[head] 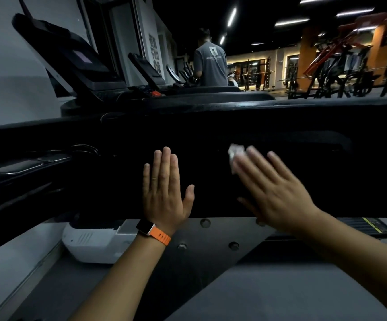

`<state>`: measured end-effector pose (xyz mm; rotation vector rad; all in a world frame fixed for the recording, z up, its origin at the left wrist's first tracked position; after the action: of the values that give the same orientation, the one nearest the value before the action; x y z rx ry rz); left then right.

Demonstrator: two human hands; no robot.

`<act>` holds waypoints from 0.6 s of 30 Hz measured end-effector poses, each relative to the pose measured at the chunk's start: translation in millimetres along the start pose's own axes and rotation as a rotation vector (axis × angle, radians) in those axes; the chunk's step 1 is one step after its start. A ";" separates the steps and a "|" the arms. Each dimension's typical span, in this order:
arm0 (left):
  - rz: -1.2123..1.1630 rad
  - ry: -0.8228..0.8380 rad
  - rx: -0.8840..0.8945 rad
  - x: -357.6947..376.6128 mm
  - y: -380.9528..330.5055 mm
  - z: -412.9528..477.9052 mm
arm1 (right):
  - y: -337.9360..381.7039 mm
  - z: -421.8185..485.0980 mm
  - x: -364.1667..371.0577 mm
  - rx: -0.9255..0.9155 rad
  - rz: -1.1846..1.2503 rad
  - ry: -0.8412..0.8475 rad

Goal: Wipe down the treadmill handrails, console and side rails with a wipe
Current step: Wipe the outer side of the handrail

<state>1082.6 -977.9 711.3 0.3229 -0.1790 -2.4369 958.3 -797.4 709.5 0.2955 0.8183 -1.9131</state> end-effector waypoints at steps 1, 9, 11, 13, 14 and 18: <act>0.001 -0.006 0.000 0.2 -0.1 -0.3 | -9.1 3.6 -5.2 0.071 0.018 -0.041; 0.011 -0.006 -0.012 -1.4 -1.1 0.1 | -23.3 -12.0 -10.6 0.073 0.004 -0.032; 0.005 0.007 -0.023 -3.7 -2.3 0.5 | -30.5 -9.9 -13.5 0.145 0.036 -0.059; -0.010 0.018 -0.038 -6.1 -4.6 1.6 | -5.8 -28.7 5.6 0.014 0.043 0.058; -0.018 0.024 -0.041 -7.0 -6.7 2.4 | 4.3 -40.1 12.8 -0.057 0.033 0.120; -0.018 0.049 -0.009 -8.5 -21.5 8.5 | -29.3 -30.9 -8.5 0.047 0.000 0.008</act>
<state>1073.6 -955.5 716.6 0.3815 -0.1436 -2.4445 932.5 -763.0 703.1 0.3315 0.7794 -1.9347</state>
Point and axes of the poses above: each hand's wrist, its own z-axis towards the middle knuckle, its own x-axis out of the palm, y = z × x, the point moved 8 cm from there along z, towards the middle knuckle, and after that the axes turned 13 degrees about z, right-handed, at the moved point
